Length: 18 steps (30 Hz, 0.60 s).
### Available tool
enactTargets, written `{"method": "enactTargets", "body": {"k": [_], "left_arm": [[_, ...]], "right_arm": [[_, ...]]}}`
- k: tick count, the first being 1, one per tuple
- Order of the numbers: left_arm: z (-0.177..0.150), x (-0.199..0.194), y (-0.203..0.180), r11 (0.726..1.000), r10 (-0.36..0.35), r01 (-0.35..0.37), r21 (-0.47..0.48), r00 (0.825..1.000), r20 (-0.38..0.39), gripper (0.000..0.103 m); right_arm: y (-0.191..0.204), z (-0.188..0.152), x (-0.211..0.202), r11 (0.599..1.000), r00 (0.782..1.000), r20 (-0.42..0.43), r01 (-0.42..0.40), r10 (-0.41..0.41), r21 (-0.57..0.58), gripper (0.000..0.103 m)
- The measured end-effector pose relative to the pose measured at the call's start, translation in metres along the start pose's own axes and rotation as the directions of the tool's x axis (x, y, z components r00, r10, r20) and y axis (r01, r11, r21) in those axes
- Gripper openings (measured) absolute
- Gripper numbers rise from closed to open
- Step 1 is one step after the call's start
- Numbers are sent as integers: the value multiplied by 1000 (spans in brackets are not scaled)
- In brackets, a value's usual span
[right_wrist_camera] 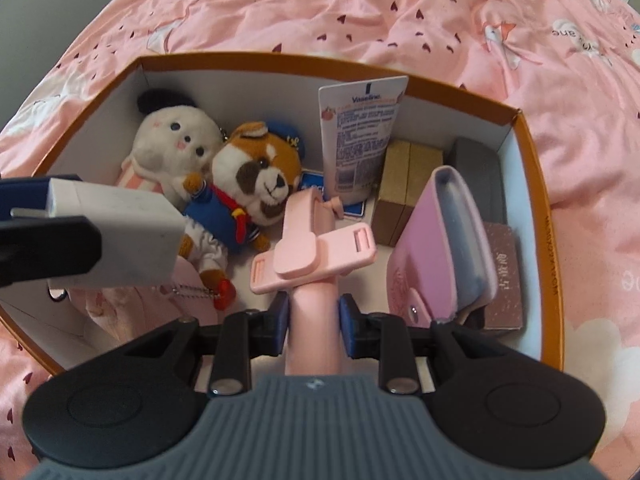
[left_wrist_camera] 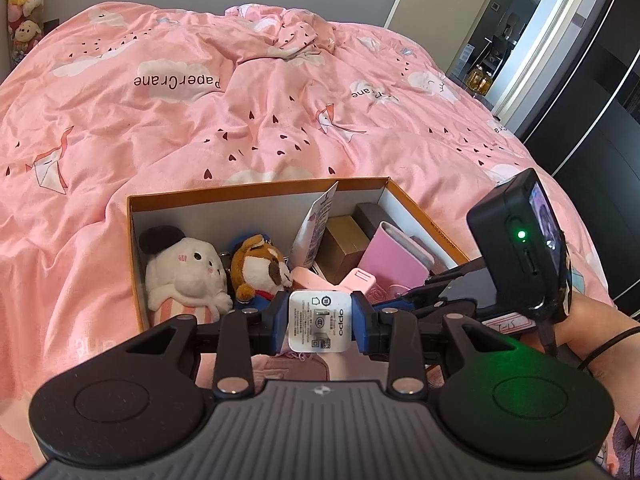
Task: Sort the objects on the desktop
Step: 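Lower the selfie stick and charger into the box and open both tools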
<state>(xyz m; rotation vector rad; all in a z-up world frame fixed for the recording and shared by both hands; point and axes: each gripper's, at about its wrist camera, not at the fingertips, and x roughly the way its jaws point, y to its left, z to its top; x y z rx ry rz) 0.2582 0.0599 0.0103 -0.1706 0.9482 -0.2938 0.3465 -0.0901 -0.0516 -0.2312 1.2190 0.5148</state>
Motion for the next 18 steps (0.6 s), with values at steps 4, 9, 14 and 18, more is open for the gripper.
{"method": "enactTargets", "body": {"k": [4,9,14,18], "left_arm": [[1,2,-3,1000,23,-22,18,1000,-5,37],[1,3,-6,999,25,-25,22,1000,-11,37],[1,2,-7,1000,20,-20,23,1000,-12,37],[2,2,-8,1000,13,-12,22,1000,-16,37]], "right_arm": [[2,2,3,1000,999,-32,10,-11,-24,29],[4,5,7,999,997,-69,23,-27,-47,29],[3,9,12,999,995,-97,25,-29,-37,29],[4,8,6,998,997,-75,29,-33,-55,33]]}}
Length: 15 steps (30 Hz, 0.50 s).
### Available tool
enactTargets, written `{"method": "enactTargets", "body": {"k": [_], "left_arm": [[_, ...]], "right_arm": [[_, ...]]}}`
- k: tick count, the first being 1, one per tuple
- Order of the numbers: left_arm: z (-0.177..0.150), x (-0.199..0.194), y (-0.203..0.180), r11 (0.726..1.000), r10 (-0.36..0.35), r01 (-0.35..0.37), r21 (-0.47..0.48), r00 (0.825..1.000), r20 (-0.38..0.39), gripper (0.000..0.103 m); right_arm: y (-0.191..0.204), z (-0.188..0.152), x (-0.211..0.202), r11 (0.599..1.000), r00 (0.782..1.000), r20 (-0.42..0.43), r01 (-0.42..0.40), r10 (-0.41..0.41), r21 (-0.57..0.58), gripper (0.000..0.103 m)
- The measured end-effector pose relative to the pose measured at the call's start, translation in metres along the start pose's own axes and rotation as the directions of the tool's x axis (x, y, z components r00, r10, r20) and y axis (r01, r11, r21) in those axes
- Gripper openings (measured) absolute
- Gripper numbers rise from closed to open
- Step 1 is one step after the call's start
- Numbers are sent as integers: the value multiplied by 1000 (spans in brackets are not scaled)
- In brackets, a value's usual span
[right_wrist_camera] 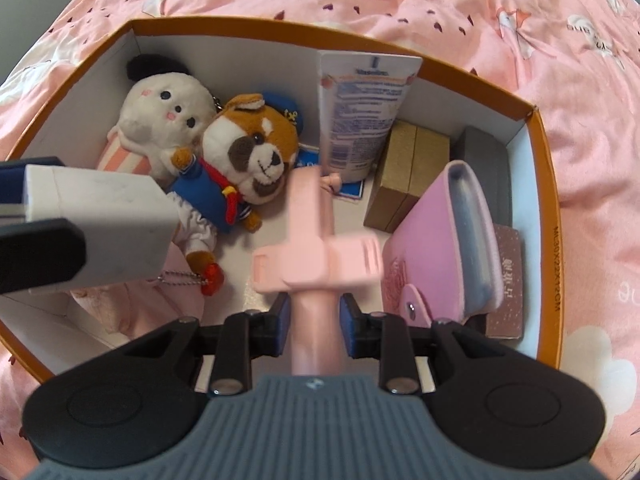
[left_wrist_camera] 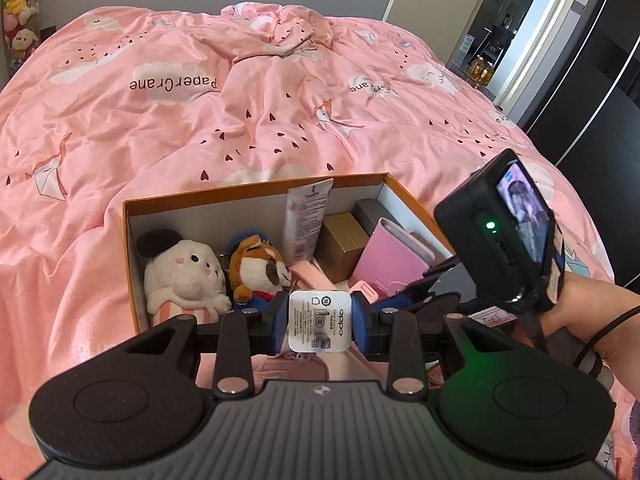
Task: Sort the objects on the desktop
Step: 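Lower the selfie stick and charger into the box and open both tools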
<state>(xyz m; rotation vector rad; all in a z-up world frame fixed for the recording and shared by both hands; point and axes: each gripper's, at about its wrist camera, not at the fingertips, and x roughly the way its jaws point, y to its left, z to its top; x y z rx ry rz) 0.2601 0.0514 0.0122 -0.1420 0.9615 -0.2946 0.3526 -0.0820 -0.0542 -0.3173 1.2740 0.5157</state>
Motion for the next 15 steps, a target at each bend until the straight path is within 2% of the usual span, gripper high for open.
{"method": "enactTargets", "body": {"k": [4,7,11,15], "left_arm": [[1,1,0,1000,-18,18,-7,1000,-1,37],[3,-1,-2,1000,-28,28,-8,1000,10,37],[7,10,-6,1000,-23,23,-8,1000,-6,37],[8,33,-12,1000,2,-2,-2,998,-58,37]], "right_arm": [[-1,-3,-12,1000,1000,29,-8,8,-4,35],[-7,-11,-36,1000,995,96,-28,29,-2,35],[-15,-33,-73,999,976,214,-42,42,-5,36],[-24,-60,-95,999,959,284,-25,17,24,36]]}}
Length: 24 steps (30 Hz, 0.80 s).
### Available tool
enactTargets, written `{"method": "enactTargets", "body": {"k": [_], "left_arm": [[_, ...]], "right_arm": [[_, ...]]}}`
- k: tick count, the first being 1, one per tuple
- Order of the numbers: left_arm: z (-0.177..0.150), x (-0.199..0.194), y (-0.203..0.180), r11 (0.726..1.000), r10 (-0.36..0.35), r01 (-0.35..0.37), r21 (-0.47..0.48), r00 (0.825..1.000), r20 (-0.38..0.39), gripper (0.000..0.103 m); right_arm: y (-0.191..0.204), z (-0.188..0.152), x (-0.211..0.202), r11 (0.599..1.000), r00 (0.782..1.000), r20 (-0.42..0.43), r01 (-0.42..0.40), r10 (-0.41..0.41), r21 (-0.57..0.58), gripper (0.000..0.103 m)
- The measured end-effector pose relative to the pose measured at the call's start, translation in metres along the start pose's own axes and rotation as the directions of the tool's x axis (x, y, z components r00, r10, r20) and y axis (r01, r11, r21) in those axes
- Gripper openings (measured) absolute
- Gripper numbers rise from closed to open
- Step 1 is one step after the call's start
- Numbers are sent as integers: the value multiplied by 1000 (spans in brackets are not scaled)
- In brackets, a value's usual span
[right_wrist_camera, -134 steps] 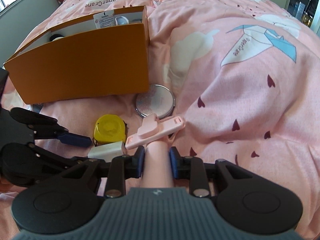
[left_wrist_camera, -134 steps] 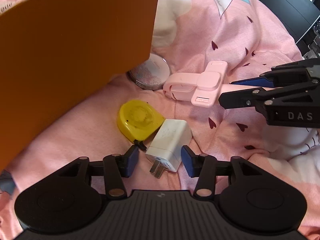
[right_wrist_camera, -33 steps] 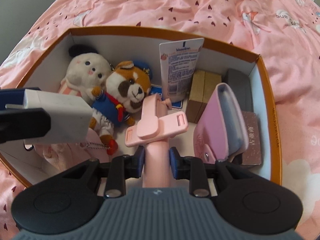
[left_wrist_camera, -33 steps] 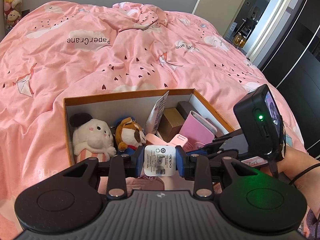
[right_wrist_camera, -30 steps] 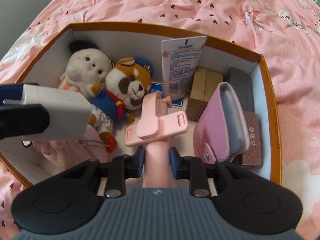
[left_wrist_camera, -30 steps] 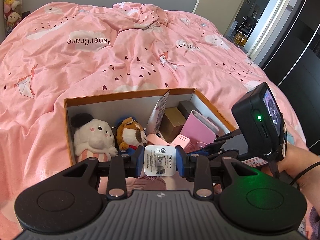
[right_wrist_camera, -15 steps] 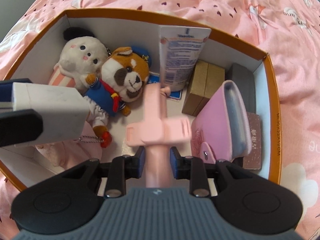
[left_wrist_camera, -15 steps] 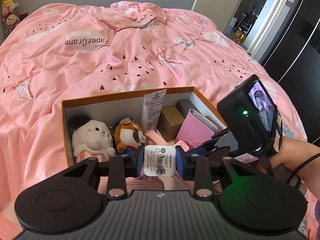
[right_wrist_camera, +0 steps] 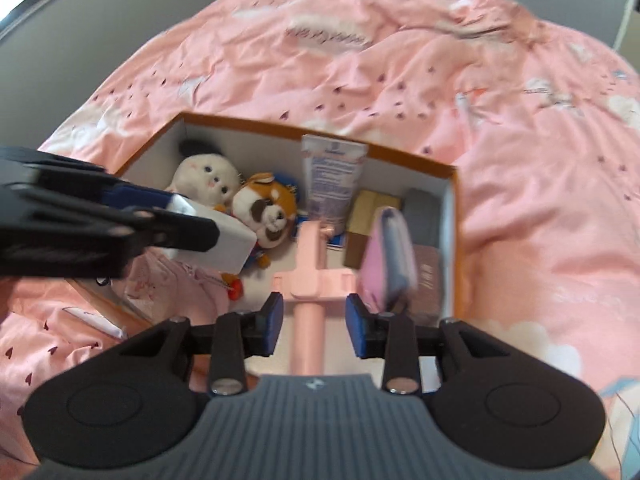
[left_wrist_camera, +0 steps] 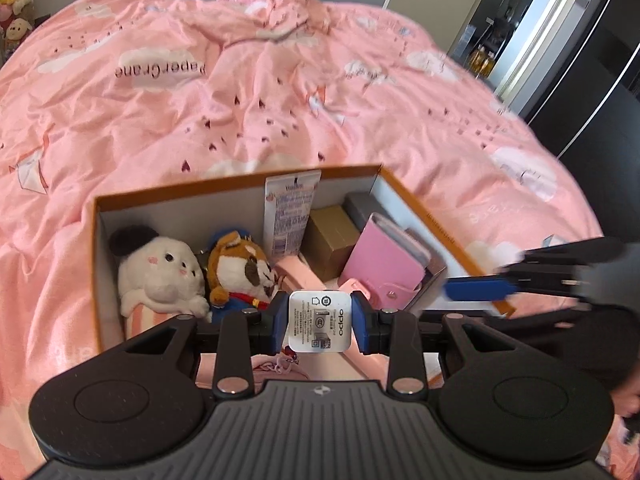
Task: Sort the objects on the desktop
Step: 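Lower the selfie stick and charger into the box and open both tools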
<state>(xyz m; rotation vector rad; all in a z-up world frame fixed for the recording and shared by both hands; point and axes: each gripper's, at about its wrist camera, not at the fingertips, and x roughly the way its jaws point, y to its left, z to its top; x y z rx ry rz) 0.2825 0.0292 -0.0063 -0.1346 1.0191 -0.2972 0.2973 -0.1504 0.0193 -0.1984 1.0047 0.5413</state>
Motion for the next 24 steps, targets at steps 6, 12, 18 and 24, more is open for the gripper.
{"method": "enactTargets", "body": {"k": [6,12,18,24], "left_arm": [[1,38,3,998,51,-54,-23,993,-103,37],[3,50,6,990,131,-136,-25,980,-150,37],[5,66,0,983,180,-182,6,964,-198,37],[8,77,1,984,169,-176,-6,954,-248,38]], "right_arm": [[-16,-24,-18,998,998,67,-27,22,65,37],[-20,-36,-22,997,995,94,-27,20,74,37],[-24,-38,-18,995,994,101,-40,31,96,37],[-25,-41,-18,994,994,103,-42,31,105,37]]}}
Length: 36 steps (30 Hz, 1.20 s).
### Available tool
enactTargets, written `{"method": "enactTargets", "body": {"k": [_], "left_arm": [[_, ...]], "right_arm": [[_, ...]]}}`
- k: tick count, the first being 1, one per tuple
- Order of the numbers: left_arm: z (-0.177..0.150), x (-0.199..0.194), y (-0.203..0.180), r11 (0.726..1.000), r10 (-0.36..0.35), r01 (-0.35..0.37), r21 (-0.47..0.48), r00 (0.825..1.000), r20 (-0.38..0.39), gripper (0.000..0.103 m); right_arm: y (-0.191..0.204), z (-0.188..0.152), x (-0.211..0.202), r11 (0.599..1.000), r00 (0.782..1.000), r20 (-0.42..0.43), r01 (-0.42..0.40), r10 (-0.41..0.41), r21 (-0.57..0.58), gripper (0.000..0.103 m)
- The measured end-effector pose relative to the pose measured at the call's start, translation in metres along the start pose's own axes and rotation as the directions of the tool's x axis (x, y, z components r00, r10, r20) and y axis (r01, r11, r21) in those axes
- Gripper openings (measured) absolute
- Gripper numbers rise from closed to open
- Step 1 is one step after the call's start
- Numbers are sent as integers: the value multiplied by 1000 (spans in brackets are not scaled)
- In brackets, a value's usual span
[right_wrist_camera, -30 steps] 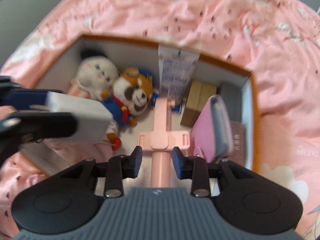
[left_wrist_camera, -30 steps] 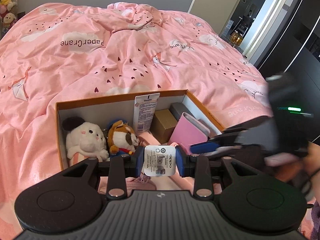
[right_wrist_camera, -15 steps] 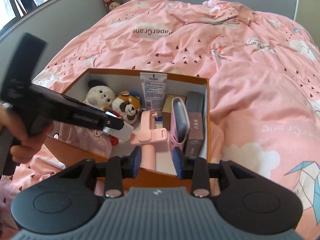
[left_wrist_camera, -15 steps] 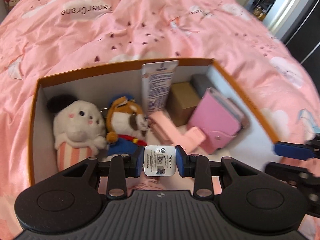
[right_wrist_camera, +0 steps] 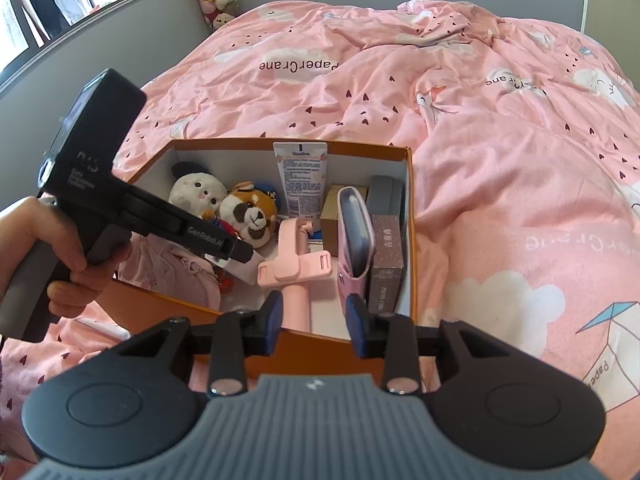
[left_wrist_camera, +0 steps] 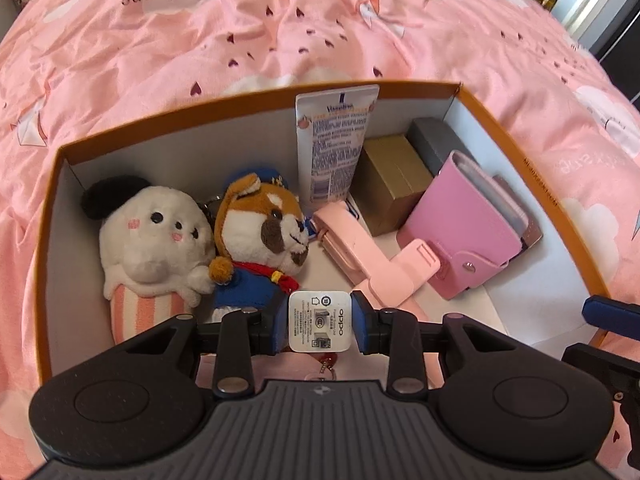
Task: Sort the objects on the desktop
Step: 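Lower the selfie stick and charger into the box and open both tools, then move both tools back toward the tape measure and round mirror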
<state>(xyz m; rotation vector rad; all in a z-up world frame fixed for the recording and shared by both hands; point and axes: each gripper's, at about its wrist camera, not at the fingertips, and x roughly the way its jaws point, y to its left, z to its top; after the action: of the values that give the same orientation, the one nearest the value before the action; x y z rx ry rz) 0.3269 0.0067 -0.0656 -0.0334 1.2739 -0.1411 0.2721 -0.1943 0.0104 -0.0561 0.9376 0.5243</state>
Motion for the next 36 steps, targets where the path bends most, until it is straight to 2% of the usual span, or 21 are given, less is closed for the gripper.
{"method": "enactTargets", "body": {"k": [4,8,13,15,18,22,24,28,32,34,36], "left_arm": [[1,3,0,1000,9,-9,-4,1000,-19,38],[-1,-1,2,1000,-11,11,-7,1000,-1,39],[-6,-19,4,999,-34,34,-10,997,65,41],[-10,-33,3,999,-50,51,-1,992,113,47],[-20,-61,-1,997,-78,71,40,975,210,47],[-44,-105,-14,986,-152,118,119,932,330,48],[-60,-123,-25,974,-198,142,177,914,355,48],[-90,-133,-47,942,-295,213,260,893,340,48],[-115,-108,-66,922,-352,281,266,896,272,48],[-127,-86,-73,923,-351,293,250,907,233,48],[-136,-63,-77,923,-356,308,229,911,210,48]], "right_arm": [[-1,-1,0,1000,1000,3,2,-2,10,37],[-1,-2,-1,1000,1000,9,3,-3,16,37],[-3,-6,-10,999,999,54,-1,-1,35,37],[-4,-9,-18,999,996,84,0,-3,40,37],[-7,-17,-32,998,990,144,-20,12,51,37],[-13,-31,-50,996,978,206,-17,0,83,38],[-15,-40,-56,995,973,226,15,-36,95,38],[-24,-60,-56,990,970,228,57,-87,132,38],[-36,-81,-40,979,977,186,71,-107,192,38],[-40,-91,-29,974,977,165,105,-139,202,38],[-45,-100,-18,970,978,149,111,-145,216,38]]}}
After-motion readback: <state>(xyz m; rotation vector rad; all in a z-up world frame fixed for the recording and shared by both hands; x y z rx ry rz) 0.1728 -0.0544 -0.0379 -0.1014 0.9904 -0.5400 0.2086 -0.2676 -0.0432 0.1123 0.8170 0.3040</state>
